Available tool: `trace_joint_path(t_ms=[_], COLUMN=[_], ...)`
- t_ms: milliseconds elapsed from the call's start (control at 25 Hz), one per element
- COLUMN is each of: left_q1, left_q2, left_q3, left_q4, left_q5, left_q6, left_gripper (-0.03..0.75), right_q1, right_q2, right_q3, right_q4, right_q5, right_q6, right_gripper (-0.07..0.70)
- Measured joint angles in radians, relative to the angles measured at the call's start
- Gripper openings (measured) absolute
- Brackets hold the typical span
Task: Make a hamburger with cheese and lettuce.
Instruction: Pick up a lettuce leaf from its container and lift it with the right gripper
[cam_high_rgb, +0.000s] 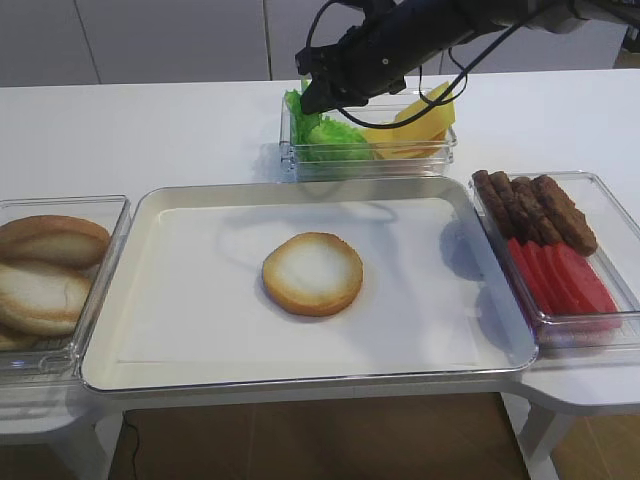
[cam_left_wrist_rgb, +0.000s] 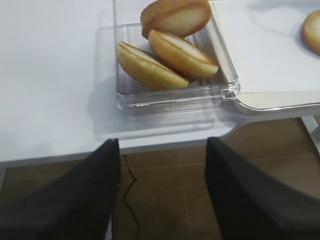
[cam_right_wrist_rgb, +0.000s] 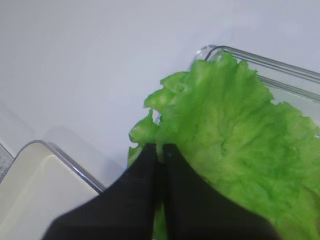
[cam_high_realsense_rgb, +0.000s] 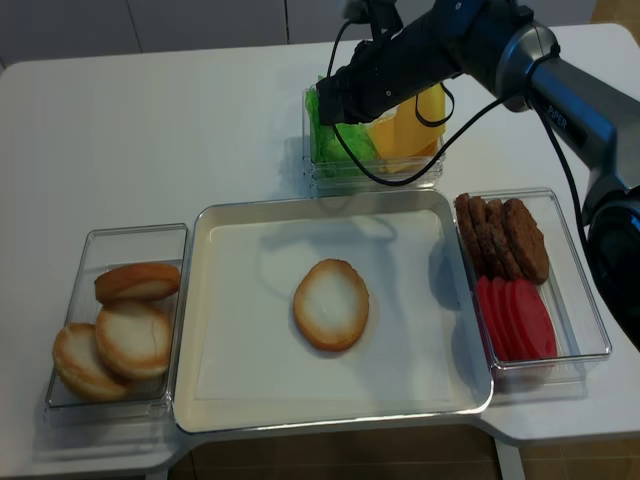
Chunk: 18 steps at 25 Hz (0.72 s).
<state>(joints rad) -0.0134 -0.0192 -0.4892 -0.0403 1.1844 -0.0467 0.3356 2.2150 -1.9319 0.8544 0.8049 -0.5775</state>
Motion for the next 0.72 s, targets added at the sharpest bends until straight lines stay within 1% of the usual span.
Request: trace_joint_path(t_ms=[400,720], left_q1=[0.000,0.000], left_q2=[0.000,0.000], left_q3=[0.000,0.000], left_q4=[0.000,0.000], left_q5=[0.000,0.000], left_q6=[0.000,0.000], left_gripper=[0.405,0.405], right_q1=[0.000,0.000], right_q2=[0.000,-0.041], right_q3=[0.000,0.000], right_q4=[0.000,-0.003], right_q5=[0.008,0.014], right_q6=[0.000,0.000], right_gripper=[0.010,0.010])
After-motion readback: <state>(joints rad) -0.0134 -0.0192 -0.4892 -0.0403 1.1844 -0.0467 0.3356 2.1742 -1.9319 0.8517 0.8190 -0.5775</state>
